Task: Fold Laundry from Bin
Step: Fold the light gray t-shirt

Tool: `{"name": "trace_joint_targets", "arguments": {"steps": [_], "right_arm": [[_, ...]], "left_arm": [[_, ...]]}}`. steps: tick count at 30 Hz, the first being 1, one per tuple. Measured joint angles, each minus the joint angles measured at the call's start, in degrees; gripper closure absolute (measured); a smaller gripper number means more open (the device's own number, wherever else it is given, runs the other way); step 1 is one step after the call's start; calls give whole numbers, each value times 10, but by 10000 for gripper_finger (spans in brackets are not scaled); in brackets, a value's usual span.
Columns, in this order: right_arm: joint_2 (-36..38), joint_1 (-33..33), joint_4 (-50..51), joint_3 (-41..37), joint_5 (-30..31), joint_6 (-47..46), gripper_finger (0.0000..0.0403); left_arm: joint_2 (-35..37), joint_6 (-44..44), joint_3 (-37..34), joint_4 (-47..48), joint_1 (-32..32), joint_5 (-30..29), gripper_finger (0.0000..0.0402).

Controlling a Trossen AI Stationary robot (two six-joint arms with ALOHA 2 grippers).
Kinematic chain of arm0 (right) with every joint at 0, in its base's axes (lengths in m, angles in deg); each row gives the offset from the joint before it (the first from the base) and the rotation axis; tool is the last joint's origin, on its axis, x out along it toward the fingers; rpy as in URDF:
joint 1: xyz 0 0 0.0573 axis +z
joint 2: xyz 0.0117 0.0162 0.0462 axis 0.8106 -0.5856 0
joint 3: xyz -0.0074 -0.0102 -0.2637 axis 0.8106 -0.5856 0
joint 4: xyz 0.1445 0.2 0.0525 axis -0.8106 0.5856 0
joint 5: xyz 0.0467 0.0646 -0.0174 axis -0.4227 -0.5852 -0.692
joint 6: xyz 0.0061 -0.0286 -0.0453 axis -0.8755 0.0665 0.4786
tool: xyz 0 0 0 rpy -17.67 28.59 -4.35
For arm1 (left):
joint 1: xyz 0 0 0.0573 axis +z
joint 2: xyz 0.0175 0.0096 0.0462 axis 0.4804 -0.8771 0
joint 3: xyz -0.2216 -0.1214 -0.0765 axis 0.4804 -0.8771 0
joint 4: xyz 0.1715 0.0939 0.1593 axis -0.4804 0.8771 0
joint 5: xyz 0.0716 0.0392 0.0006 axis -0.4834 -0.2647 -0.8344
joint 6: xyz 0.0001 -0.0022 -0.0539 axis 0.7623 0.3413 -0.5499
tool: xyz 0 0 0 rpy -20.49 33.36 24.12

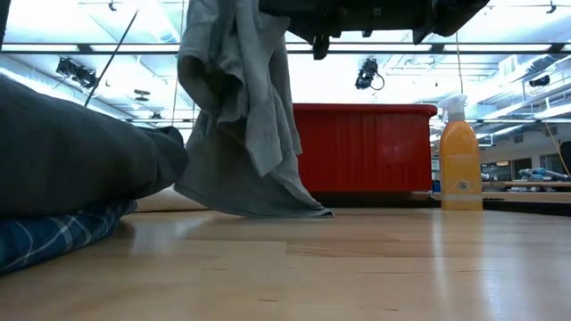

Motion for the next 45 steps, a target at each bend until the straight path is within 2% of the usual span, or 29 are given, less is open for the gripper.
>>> {"name": "trace_joint_targets", "arguments": {"steps": [2,3,6,9,11,16,20,25,30,33,35,37,42,45], "right_arm": [[3,0,37,0,-30,-10,378],[7,0,64,0,-47,-18,388],[42,-3,177,0,-75,-48,386],[105,-10,313,0,-75,-42,394],[157,-13,392,0,-73,-28,395],[296,-16,556,0,-66,-38,391],[396,-16,697,0,-68,-96,392],[497,-16,850,3,-54,-175,393],[529,-16,988,75,11,-184,393],[526,-16,1037,139,44,-176,393],[516,-16,1062,180,57,-174,393],[504,-16,1082,220,59,-170,393],[478,-16,1087,314,51,-147,392],[465,-16,1087,377,50,-142,392]], "left_arm": [[0,16,0,0,0,0,393],[0,15,0,1,0,0,393],[2,-5,0,17,0,0,393],[10,-28,0,85,0,-5,393],[21,-55,0,175,0,-26,393],[46,-136,0,473,0,-98,393],[51,-200,-1,662,0,-107,393],[55,-258,0,835,0,-107,393],[53,-301,0,953,0,-93,393],[53,-332,0,979,0,-89,393],[53,-348,0,960,0,-89,393],[55,-355,0,910,-1,-85,393],[60,-327,0,724,0,-12,393],[69,-319,0,657,-1,20,393]]}}
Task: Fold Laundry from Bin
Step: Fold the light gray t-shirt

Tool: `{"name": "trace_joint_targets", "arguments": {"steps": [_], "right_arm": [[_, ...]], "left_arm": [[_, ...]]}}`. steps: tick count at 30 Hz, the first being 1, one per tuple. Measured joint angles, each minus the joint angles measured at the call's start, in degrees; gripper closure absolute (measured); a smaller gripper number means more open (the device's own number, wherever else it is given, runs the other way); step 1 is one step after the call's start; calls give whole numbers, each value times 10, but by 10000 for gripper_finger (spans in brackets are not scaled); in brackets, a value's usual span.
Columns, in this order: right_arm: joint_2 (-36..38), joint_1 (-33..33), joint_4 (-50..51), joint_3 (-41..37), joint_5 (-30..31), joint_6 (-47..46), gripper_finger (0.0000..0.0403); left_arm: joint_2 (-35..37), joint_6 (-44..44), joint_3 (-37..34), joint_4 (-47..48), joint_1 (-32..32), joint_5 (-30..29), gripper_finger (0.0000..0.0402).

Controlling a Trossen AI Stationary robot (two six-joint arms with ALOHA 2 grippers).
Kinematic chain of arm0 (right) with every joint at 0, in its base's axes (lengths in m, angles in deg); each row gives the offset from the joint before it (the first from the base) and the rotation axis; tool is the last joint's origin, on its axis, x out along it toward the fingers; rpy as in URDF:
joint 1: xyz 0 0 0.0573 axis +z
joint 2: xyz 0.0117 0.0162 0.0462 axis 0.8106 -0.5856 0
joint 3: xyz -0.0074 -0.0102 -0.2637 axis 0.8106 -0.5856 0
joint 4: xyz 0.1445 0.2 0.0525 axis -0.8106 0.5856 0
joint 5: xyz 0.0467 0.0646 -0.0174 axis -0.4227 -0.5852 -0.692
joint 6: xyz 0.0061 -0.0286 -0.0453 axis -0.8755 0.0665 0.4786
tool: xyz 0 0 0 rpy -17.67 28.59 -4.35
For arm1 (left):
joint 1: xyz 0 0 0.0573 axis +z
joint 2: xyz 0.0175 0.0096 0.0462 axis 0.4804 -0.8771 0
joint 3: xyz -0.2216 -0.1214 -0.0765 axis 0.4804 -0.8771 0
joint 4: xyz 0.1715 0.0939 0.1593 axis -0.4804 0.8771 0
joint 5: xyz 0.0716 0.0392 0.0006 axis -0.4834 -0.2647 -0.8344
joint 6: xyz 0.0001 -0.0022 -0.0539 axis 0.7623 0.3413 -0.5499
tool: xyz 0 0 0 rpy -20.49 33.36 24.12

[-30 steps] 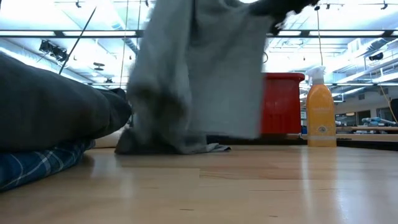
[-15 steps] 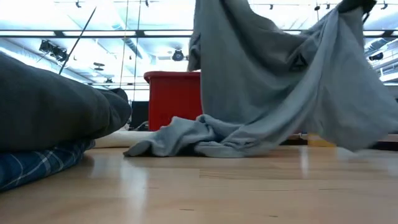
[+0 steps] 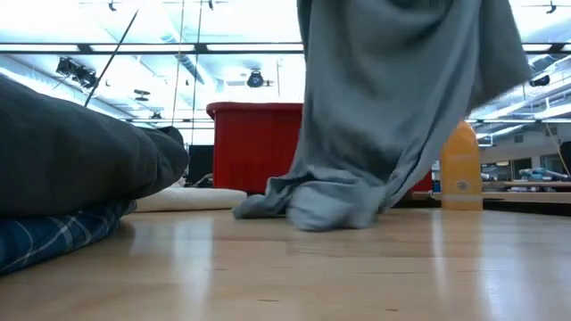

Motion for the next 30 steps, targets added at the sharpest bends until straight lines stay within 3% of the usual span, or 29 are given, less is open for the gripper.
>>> {"name": "trace_joint_targets", "arguments": {"steps": [7,12,14,17,23,25,30], "right_arm": [[-6,0,-49,143,-2,37,392],[-5,0,-72,210,140,43,391],[-5,0,-102,221,166,61,391],[-5,0,-161,223,166,89,391],[-14,0,-233,222,115,133,391],[-16,0,-241,222,109,142,391],[-22,0,-240,221,177,152,391]], "left_arm": [[45,3,0,-18,10,11,392],[68,42,0,-23,46,-60,392],[71,66,0,-38,61,-90,392],[69,83,0,-103,81,-89,392],[62,126,0,-253,88,-31,392],[63,126,0,-265,88,-28,392],[64,133,0,-252,92,-36,392]]}}
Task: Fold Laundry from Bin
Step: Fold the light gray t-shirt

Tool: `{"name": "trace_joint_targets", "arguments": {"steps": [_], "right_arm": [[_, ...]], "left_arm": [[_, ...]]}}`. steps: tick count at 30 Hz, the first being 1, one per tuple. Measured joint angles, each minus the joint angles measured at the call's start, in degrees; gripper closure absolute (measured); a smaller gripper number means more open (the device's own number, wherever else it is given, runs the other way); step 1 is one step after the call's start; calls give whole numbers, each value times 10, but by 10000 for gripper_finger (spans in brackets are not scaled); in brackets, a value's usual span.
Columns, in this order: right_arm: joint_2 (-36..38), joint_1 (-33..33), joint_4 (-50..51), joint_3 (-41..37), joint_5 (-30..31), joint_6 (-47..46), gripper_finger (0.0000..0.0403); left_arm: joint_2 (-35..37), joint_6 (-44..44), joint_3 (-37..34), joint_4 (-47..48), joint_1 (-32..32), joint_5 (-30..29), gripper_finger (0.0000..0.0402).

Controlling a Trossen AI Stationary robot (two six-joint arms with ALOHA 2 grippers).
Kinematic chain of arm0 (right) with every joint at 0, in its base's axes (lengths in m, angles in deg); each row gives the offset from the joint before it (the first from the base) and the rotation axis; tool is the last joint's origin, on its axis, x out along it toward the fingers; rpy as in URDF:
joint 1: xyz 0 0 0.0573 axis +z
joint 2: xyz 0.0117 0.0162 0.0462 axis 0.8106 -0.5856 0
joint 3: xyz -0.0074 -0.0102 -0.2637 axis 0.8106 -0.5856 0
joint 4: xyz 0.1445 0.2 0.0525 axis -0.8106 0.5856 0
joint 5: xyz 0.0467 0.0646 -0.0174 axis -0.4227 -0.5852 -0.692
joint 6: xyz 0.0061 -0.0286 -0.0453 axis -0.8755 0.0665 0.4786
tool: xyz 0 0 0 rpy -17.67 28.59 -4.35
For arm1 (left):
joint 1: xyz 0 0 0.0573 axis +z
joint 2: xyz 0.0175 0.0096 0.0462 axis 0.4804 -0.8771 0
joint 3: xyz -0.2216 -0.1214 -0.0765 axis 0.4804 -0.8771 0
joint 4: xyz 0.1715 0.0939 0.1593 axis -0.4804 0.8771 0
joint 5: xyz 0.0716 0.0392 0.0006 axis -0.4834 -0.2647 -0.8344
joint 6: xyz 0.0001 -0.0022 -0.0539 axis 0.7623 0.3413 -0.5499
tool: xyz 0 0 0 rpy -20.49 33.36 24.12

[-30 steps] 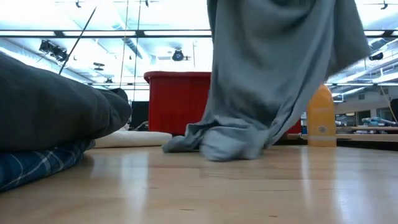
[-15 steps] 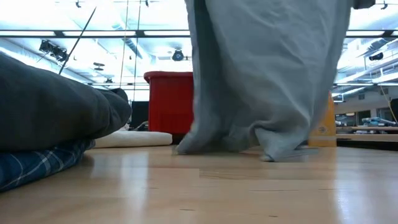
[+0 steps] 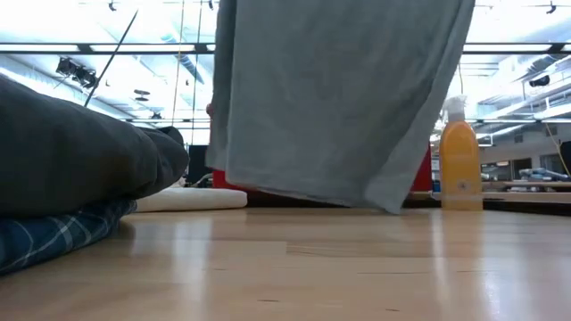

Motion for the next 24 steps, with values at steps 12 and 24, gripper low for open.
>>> {"name": "trace_joint_targets", "arguments": {"steps": [12,24], "right_arm": [[-18,0,26,0,184,144,393],[-19,0,-10,0,277,253,393]], "left_arm": [[0,-27,0,144,83,-6,392],[-1,-52,0,103,124,17,392]]}}
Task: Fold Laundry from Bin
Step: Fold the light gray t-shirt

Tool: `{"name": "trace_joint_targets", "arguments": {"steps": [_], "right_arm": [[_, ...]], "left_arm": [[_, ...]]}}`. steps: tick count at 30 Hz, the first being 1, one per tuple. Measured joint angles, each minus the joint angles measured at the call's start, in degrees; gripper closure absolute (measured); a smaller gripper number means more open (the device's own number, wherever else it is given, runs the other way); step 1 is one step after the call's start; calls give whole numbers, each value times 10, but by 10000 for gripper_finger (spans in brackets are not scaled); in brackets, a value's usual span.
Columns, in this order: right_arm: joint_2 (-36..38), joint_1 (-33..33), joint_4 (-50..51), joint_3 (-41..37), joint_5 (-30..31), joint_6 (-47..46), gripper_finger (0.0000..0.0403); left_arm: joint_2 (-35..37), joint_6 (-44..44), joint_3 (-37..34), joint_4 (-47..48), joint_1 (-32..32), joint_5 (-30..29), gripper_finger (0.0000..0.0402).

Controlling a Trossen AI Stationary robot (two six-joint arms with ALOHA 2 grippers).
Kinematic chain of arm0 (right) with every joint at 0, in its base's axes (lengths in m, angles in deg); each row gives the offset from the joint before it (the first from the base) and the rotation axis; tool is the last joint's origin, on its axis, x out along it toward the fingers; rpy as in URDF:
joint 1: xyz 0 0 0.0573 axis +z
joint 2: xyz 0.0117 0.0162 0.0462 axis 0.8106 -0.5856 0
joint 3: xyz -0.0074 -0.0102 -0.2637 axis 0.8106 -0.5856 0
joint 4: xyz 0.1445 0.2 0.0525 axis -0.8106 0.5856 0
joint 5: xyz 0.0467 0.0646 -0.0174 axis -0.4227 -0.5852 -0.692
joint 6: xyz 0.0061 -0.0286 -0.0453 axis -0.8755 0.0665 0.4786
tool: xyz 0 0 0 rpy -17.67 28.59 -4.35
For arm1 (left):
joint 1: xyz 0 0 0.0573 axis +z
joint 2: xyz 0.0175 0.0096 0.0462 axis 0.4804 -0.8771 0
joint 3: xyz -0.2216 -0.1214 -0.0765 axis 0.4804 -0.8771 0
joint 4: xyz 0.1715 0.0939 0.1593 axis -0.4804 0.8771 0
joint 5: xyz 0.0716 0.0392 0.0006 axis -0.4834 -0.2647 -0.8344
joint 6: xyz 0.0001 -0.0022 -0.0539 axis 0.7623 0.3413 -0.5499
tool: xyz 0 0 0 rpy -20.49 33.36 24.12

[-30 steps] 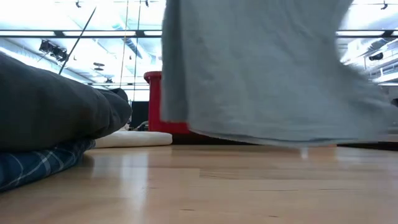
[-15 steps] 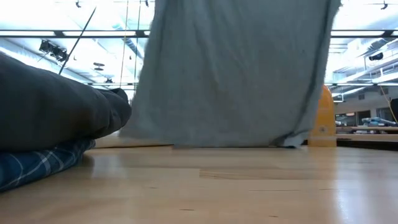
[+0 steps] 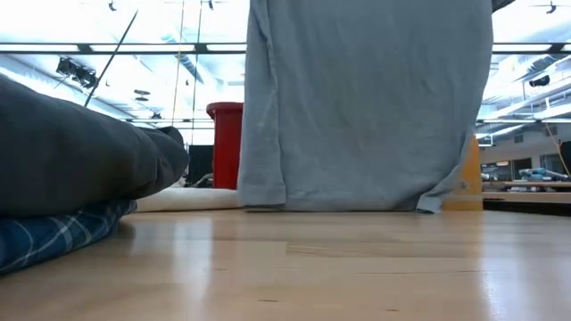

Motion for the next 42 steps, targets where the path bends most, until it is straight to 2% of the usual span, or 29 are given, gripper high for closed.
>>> {"name": "trace_joint_targets", "arguments": {"steps": [4,7,11,13,17,19,25,28,31,33,37,42], "right_arm": [[0,0,-24,0,-18,13,393],[0,0,-17,14,-81,-38,393],[1,0,4,26,-95,-104,393],[1,0,20,33,-162,-131,393],[1,0,21,44,-341,-169,392],[1,0,19,49,-401,-208,391],[1,0,31,54,-519,-335,390],[1,0,51,54,-558,-371,390],[1,0,78,54,-544,-369,389],[1,0,88,54,-508,-353,389],[1,0,98,54,-420,-291,389],[1,0,105,51,-266,-191,389]], "left_arm": [[2,-32,0,-42,0,68,392],[4,-110,0,-61,0,156,392],[6,-190,0,-56,-1,246,392],[8,-232,0,-53,-1,276,392],[11,-289,0,-58,-1,332,392],[11,-321,0,-58,-1,350,392],[8,-444,0,-54,-6,411,392],[8,-458,0,-43,-11,423,392],[7,-437,0,-37,-6,423,392],[7,-415,0,-37,5,418,392],[8,-362,0,-21,33,385,392],[8,-237,0,60,69,294,392]]}}
